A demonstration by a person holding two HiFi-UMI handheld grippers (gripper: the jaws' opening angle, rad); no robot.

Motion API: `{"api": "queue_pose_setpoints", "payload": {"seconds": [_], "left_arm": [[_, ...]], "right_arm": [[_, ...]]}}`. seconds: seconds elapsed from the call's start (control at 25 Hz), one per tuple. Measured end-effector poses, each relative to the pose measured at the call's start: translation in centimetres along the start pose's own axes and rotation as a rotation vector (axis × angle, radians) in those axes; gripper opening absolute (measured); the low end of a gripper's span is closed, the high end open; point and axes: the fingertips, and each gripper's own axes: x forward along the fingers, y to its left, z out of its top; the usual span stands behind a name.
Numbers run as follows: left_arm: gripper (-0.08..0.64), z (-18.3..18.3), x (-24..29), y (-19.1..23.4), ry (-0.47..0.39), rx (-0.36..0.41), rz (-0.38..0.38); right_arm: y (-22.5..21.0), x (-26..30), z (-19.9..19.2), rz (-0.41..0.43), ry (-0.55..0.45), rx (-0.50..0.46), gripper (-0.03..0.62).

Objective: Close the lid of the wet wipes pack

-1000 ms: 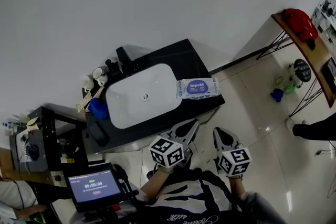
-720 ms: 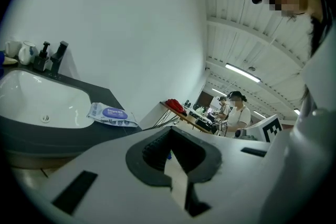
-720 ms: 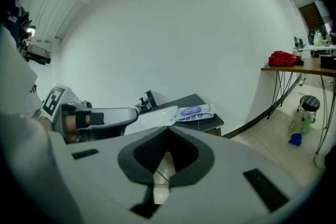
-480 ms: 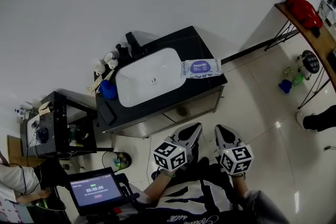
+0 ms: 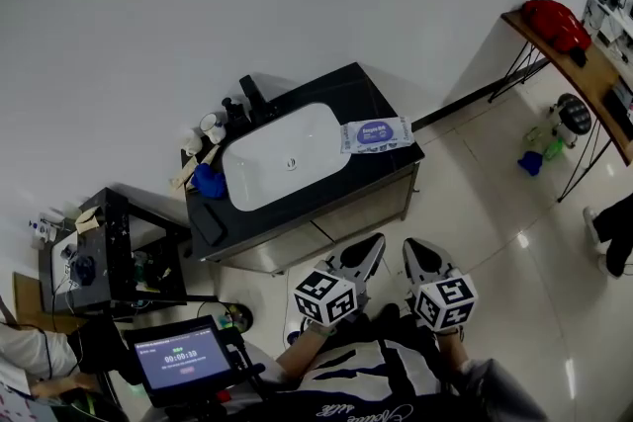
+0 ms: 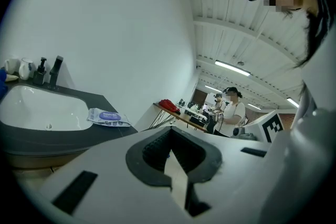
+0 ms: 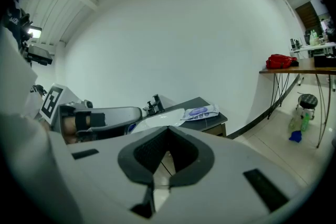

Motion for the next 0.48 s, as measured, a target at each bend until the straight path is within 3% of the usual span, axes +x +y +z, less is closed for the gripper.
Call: {"api": "queue_pose_setpoints", "payload": {"seconds": [0.48], "left_arm": [[0.002,0.3,-4.1,2.5,0.004,0.031,0.007]], "right_arm": [[3.6,1.3,0.5,-0.024,-0.035,0.015,-0.002]]}}
